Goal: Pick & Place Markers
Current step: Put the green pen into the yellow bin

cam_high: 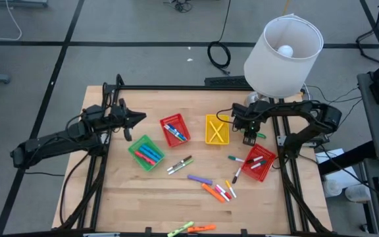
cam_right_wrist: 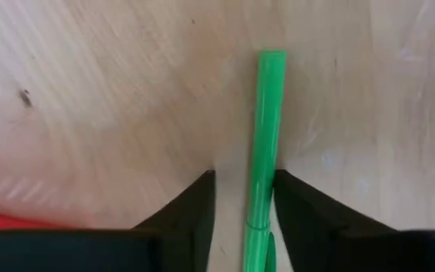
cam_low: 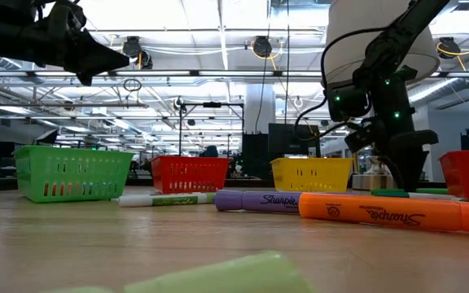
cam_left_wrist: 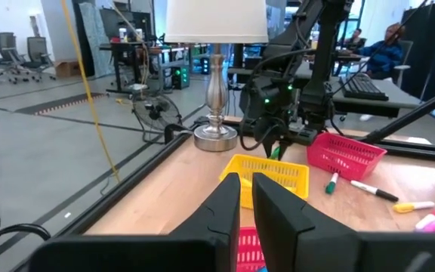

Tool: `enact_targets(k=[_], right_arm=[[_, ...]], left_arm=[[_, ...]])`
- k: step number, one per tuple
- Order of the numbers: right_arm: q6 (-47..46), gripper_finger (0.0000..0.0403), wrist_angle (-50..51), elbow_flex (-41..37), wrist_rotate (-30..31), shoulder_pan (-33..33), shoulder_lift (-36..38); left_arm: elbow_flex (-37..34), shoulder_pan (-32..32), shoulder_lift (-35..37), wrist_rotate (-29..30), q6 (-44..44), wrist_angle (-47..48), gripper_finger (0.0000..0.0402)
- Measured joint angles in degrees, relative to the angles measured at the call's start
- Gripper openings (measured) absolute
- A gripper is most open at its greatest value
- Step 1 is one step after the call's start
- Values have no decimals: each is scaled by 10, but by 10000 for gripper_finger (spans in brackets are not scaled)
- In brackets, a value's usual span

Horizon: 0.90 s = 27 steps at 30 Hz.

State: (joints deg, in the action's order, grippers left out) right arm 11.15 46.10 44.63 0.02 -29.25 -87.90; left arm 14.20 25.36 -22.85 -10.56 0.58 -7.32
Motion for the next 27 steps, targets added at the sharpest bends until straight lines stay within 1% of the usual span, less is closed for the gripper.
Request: enact_targets(k=[6, 8, 11, 14, 18, 23, 27], right_arm=[[9, 34, -8, 0, -1, 0, 0], [20, 17, -9, 0, -1, 0, 0], [29, 13, -9, 0, 0, 0, 0], [31, 19, -11, -1, 18, 1, 0], [35, 12, -12, 2, 32, 7, 13], [33, 12, -35, 19, 66, 27, 53], [32, 12, -10, 26, 77, 46, 76]], left_arm=[[0, 0, 0, -1, 13, 0, 47], [0, 0, 0, -1, 13, 0, 47], [0, 0, 0, -1, 22, 0, 47], [0, 0, 0, -1, 44, -2, 47], [0, 0, 0, -1, 53, -5, 47], [0, -1, 0, -1, 71, -9, 47], [0, -1, 0, -1, 74, -21, 47]])
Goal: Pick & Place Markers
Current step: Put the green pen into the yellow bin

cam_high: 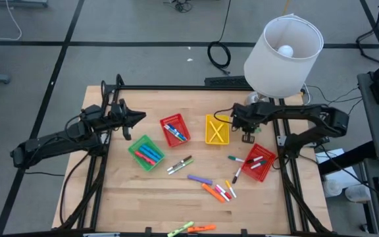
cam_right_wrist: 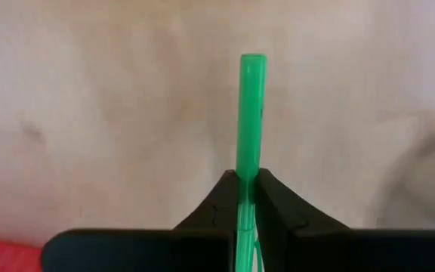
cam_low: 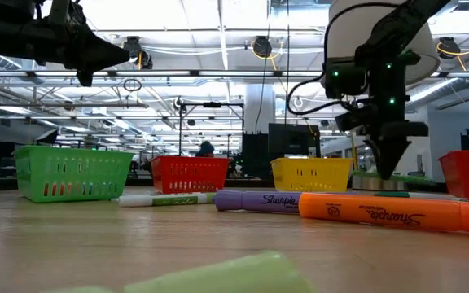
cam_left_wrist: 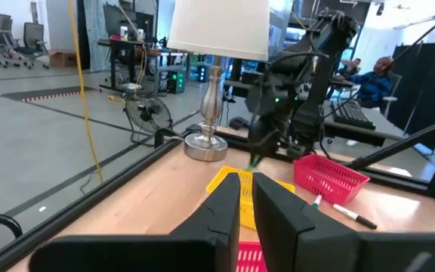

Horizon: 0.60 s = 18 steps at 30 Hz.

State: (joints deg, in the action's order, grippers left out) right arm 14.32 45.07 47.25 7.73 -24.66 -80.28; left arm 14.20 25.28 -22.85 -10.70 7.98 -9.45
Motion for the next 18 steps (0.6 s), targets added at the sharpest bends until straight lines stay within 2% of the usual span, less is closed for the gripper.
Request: enact_targets(k=[11, 16, 18], right_arm=[[-5, 12, 35, 66, 4, 49, 35], [47, 12, 60, 119, 67, 79, 36], [70, 12, 63, 144, 73, 87, 34]], left_arm=[[0, -7, 0, 0, 3, 1, 47], [0, -16, 0, 1, 3, 1, 47], [0, -18, 0, 1, 2, 1, 47]])
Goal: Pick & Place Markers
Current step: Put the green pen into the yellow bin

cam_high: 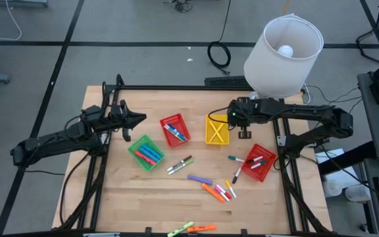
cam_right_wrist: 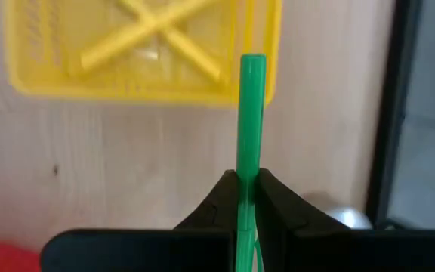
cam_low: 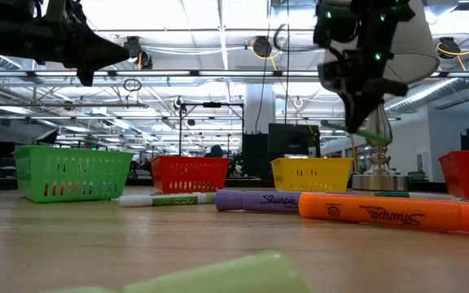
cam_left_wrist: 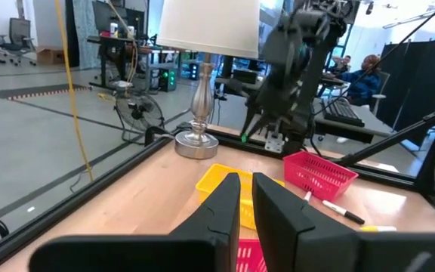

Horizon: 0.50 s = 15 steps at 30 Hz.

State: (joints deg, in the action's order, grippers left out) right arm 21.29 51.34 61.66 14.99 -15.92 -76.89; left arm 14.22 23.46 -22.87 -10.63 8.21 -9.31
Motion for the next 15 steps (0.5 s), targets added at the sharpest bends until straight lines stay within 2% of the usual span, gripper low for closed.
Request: enact_targets(k=[5, 9, 15], right_arm=[[46, 12, 1, 78, 0, 14, -36], [81, 12, 11, 148, -1, 25, -100], [218, 12, -2, 191, -33, 49, -175]], left_arm=[[0, 0, 0, 1, 0, 0, 47], [0, 0, 0, 1, -4, 0, 47], [0, 0, 0, 1, -5, 0, 47]])
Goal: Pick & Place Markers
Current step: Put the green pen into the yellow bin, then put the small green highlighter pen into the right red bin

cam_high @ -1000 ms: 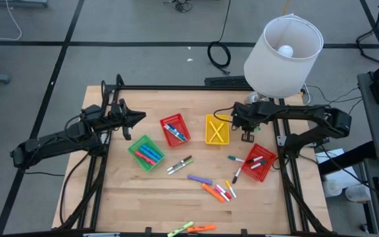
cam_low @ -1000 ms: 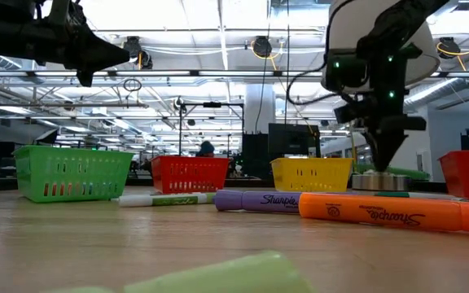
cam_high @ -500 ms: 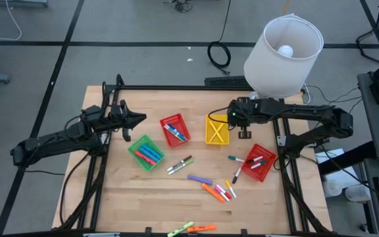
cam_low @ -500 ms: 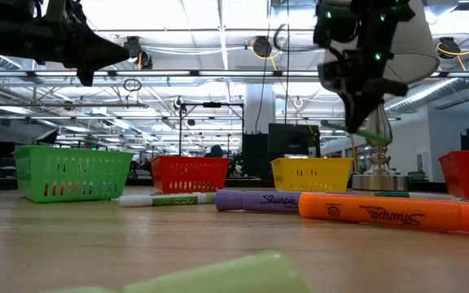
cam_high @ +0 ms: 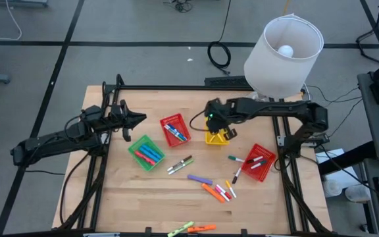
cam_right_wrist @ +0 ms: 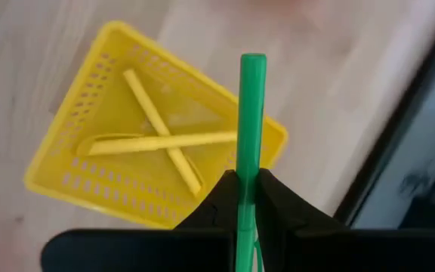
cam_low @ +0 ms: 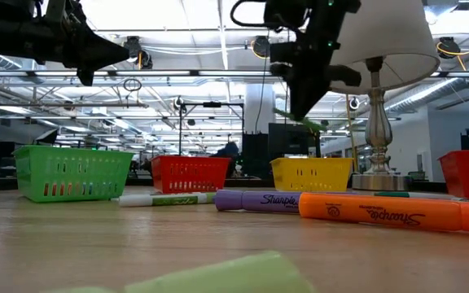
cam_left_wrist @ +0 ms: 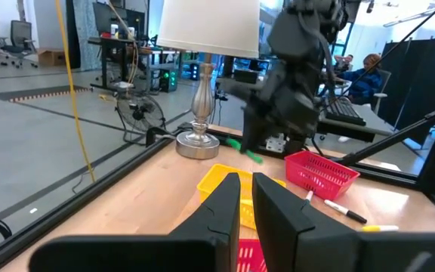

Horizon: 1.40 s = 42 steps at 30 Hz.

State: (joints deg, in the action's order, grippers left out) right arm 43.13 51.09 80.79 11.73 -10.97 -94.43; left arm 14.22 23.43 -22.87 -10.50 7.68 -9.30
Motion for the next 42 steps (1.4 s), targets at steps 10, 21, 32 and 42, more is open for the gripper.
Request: enact_targets(k=[10, 21, 32, 42], right_arm=[[166, 12, 2, -12, -56, 13, -54], [210, 12, -45, -54, -60, 14, -59], [190, 42, -93, -80, -90, 17, -59], [128, 46, -91, -90, -85, 17, -53]], left_arm=[[0, 0, 0, 0, -13, 6, 47], [0, 0, 0, 0, -14, 37, 47], [0, 0, 0, -1, -13, 36, 47], [0, 0, 0, -1, -12, 31, 47]])
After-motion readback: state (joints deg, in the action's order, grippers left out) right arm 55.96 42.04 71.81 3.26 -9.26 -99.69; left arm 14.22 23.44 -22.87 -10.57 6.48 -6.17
